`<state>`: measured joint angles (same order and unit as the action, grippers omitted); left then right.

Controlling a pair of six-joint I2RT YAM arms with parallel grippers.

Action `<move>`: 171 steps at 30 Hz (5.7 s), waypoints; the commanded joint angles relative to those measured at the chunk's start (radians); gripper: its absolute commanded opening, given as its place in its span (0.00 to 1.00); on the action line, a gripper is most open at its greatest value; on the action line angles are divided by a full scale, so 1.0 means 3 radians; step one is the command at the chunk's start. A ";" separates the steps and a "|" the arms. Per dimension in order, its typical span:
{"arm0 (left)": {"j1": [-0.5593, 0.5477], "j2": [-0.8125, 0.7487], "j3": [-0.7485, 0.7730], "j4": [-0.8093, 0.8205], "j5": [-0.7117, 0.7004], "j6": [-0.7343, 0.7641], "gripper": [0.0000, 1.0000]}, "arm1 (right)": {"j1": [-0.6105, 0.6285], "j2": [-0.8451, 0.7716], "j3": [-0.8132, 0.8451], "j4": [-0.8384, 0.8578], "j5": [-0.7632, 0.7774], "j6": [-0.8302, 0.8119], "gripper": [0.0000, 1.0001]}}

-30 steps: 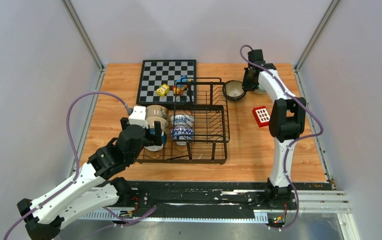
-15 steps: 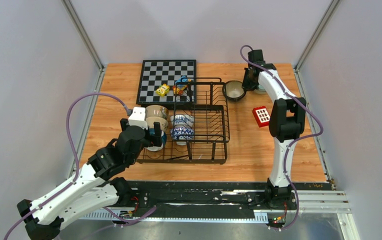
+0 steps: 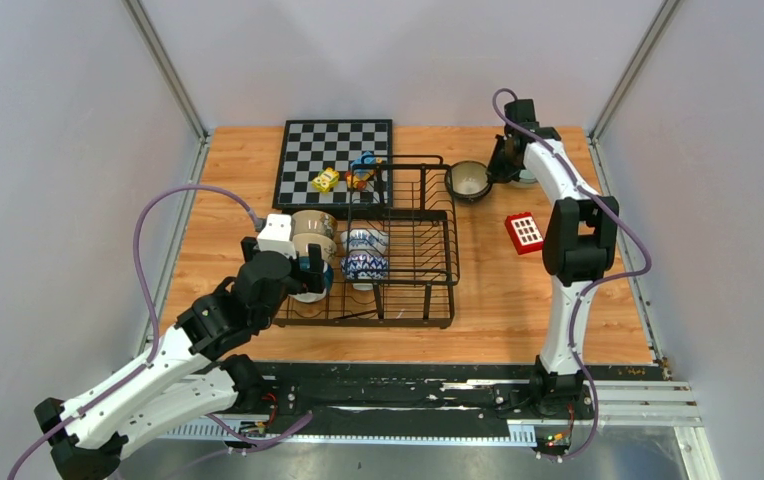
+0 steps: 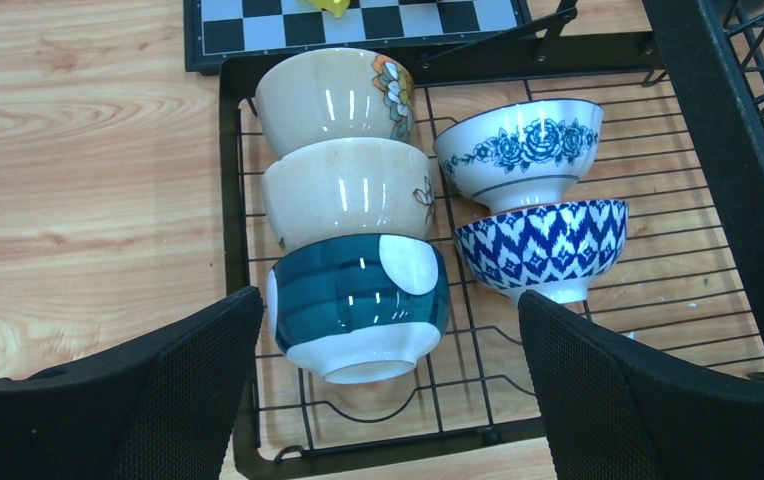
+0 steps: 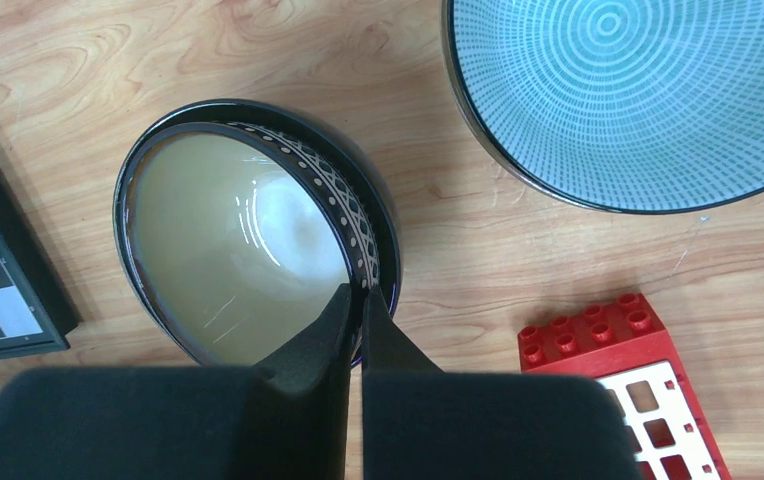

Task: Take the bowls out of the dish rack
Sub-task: Adjust the bowl in the bowl, then adjust the dish rack at the center of the board.

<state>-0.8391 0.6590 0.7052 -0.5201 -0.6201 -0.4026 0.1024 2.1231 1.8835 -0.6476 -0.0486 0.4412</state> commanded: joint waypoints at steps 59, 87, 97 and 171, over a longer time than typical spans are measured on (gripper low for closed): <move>0.0025 -0.0025 0.0455 0.0126 -0.0015 0.0299 1.00 | 0.0482 -0.3768 -0.2504 0.0815 0.0376 0.0494 0.52; 0.1178 0.0220 -0.0014 -0.0053 0.0587 -0.0635 1.00 | 0.0674 -0.4961 -0.4946 0.1339 -0.1151 0.0531 0.55; 0.1738 0.0704 -0.0189 0.0175 0.0855 -0.0733 0.92 | 0.0706 -0.5025 -0.4966 0.1260 -0.1097 0.0538 0.54; 0.1549 -0.0272 -0.1343 0.0459 0.1795 -0.1245 0.21 | 0.0943 -0.4960 -0.4633 0.0375 0.0024 0.0894 0.60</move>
<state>-0.3573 0.5686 0.2615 -0.3145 -0.1371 -0.7555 0.3721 0.7433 0.4576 -0.3496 -0.0982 0.6888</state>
